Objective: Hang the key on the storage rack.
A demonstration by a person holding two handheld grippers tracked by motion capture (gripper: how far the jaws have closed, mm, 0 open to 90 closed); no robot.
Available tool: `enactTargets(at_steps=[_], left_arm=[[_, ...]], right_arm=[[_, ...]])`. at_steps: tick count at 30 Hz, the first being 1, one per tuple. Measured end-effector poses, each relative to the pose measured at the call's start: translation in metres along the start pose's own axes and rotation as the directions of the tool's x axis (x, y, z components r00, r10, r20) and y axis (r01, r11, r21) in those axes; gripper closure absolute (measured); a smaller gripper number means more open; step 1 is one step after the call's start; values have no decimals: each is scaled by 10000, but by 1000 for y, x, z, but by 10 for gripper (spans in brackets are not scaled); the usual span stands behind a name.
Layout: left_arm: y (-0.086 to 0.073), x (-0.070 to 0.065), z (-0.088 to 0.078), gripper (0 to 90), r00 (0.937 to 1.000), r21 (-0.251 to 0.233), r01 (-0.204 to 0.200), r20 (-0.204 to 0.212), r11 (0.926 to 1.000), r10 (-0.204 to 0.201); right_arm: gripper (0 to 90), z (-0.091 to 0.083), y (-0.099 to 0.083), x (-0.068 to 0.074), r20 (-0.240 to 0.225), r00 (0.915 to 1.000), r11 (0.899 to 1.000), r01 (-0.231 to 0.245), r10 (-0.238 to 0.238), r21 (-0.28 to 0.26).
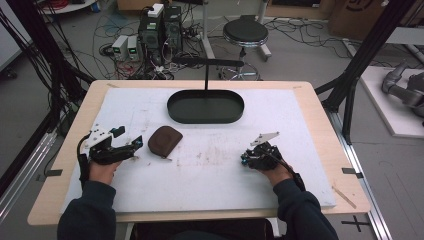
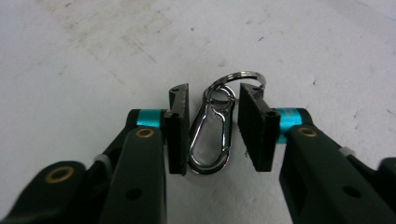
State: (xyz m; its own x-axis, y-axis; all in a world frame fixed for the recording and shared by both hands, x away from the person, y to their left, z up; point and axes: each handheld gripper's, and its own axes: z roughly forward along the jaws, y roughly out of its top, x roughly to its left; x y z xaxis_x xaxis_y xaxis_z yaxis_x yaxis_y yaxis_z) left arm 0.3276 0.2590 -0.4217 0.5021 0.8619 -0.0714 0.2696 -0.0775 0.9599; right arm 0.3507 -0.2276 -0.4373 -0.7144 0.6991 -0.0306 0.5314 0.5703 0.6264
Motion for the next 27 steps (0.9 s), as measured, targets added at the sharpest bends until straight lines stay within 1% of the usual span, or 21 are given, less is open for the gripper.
enactTargets(at_steps=[1,2,3,5,7,10,12,13,16,18,20,21,22,23,27], left_arm=[[0,0,0,206,10000,0,0,0,10000,0],[0,0,0,206,10000,41,-23,12,10000,23],[0,0,0,207,10000,41,-29,14,10000,29],[0,0,0,209,10000,47,-45,16,10000,45],[0,0,0,210,10000,48,-24,4,10000,24],[0,1,0,210,10000,21,4,-20,10000,-4],[0,1,-1,210,10000,26,15,-30,10000,-15],[0,2,-1,210,10000,0,38,-25,10000,-38],[0,2,-1,211,10000,-7,42,-45,10000,-42],[0,3,-1,211,10000,1,55,-43,10000,-55],[0,3,-1,211,10000,-1,62,-38,10000,-62],[0,2,-1,212,10000,27,22,-44,10000,-22],[0,2,-1,213,10000,27,22,-44,10000,-22],[0,2,-1,213,10000,-19,33,-42,10000,-33],[0,2,-1,213,10000,11,60,-60,10000,-60]], right_arm=[[601,0,0,0,0,10000,10000,0,0,0],[558,1,1,-2,-7,9998,9998,-216,215,-59],[560,2,2,-2,4,9996,9996,-266,266,-70],[611,3,4,-1,39,9999,9999,-159,159,41],[684,3,5,0,66,10000,10000,-63,63,55],[727,1,4,-1,124,9999,10000,-18,18,11],[730,-1,3,-2,196,9998,10000,5,-5,-21],[731,-3,3,-3,145,9999,10000,-24,24,6],[732,-6,2,-4,268,9996,9999,70,-73,119],[728,-6,1,-6,186,9997,9999,-154,153,65],[724,-6,1,-7,141,9997,9998,-198,198,8],[676,-6,2,-8,216,9994,9996,-256,258,-71],[676,-6,2,-8,216,9994,9996,-256,258,-71],[695,-7,2,-8,448,9987,9997,-234,237,-89],[804,-10,1,-8,559,9984,9999,-83,89,-111]])
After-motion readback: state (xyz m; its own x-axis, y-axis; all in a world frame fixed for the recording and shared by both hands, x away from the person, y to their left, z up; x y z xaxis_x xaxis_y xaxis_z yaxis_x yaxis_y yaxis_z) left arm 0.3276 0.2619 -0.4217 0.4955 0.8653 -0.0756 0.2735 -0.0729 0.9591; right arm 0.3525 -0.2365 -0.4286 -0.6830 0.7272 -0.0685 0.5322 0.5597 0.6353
